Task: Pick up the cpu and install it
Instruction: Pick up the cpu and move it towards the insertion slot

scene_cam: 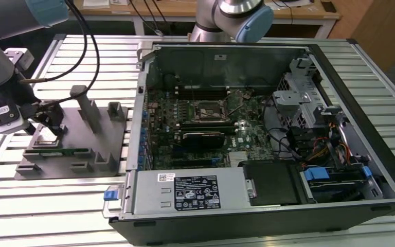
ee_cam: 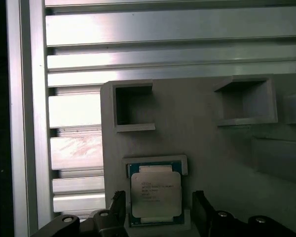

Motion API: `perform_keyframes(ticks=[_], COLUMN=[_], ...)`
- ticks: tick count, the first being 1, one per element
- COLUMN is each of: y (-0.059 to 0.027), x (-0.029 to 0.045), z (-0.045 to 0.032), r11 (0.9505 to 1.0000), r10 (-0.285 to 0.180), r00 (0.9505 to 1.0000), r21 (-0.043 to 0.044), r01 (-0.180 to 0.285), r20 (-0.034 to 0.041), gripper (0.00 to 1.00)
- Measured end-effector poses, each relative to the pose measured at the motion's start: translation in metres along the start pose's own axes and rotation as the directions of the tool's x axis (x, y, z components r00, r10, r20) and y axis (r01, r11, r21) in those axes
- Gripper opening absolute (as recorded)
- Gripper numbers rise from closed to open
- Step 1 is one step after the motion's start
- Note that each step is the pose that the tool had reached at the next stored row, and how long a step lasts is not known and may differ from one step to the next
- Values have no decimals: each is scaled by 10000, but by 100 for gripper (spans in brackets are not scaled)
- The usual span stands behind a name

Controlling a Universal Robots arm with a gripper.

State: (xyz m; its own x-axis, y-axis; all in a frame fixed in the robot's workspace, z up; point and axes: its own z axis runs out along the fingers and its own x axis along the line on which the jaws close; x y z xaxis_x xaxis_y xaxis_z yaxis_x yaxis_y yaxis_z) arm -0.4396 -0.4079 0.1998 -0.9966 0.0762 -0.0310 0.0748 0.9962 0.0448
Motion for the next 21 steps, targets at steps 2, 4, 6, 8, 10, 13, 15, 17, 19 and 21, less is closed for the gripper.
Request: perform_keyframes(ticks=[2,4,6,8,10,13,15,17,19,21], y=[0,-1,-2,-2,-3,-5,-5,-4,-3,-2], x=[0,0,1,2,2,3,4,3,4,4], z=[9,20,36,53,74,99,109,114,119,128], r11=[10000,10000,10000,10000,10000,10000,10000,10000,10000,10000], r10=[0,-10,-23,-29,-35,-41,-42,-43,-43,-43], r00=[10000,10000,10000,10000,10000,10000,10000,10000,10000,10000], r21=[-3,0,-1,-1,-1,-1,-1,-1,-1,-3], r01=[0,10,23,29,35,41,42,43,43,43], r20=[4,0,0,-2,-2,-3,-2,-3,-3,0], gripper=[65,65,65,65,65,65,65,65,65,65])
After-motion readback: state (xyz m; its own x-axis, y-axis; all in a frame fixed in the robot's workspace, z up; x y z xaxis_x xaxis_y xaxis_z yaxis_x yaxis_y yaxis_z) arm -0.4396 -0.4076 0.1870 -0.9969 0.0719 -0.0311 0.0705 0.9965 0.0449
